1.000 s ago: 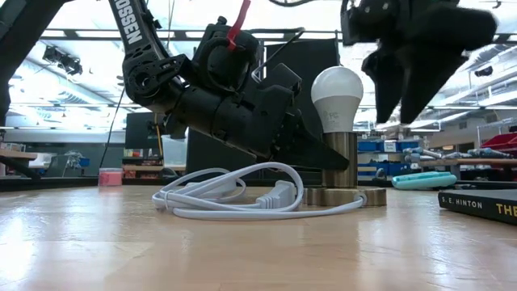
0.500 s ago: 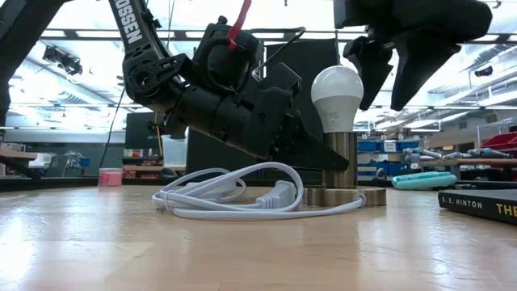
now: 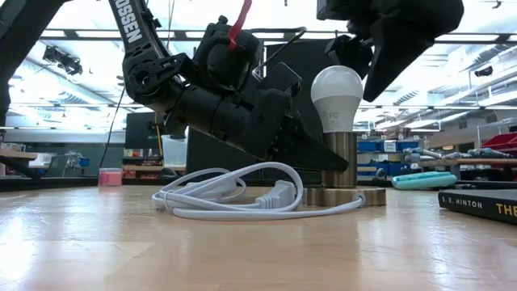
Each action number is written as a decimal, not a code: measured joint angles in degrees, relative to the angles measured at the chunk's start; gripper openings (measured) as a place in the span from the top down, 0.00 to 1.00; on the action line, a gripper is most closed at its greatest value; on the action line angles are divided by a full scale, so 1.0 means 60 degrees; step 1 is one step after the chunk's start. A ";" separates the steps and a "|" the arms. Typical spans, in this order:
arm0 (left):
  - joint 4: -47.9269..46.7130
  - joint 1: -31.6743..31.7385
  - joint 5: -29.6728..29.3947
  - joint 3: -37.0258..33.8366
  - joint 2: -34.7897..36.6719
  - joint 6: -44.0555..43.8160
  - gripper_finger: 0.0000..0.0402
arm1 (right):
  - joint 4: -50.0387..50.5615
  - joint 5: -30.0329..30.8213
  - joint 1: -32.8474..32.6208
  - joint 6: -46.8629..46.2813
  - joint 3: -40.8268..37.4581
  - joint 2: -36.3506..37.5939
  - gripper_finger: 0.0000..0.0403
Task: Screw lightbulb
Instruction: Insert the white lightbulb into the silver lamp
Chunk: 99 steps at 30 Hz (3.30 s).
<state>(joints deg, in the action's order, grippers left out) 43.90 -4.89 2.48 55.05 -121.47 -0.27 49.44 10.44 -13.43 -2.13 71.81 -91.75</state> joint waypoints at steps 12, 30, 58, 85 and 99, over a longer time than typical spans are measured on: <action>0.0007 0.0000 -0.0036 -0.0007 -0.0004 -0.0015 0.54 | 0.1605 0.0100 0.0066 0.0783 0.2462 -0.2271 0.08; -0.0027 0.0000 -0.0047 -0.0015 -0.0004 -0.0055 0.54 | 0.2766 -0.0183 -0.0025 0.2496 0.3745 -0.3299 0.25; -0.0007 0.0000 -0.0058 -0.0015 -0.0004 -0.0244 0.54 | 0.2719 -0.0193 -0.0032 -0.1680 0.3734 -0.3295 0.29; 0.0110 -0.0007 -0.0435 -0.0025 -0.0011 -0.0581 0.54 | 0.2719 -0.0822 0.0502 -0.8931 0.3727 -0.3288 0.29; 0.0113 0.0007 -0.0506 -0.0018 -0.0011 -0.0601 0.54 | 0.2536 -0.0544 0.0485 -0.6893 0.3727 -0.3284 0.26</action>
<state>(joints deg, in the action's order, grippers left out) 44.58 -4.84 -0.56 54.94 -121.54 -3.88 64.66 7.17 -10.52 -43.49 94.17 -111.46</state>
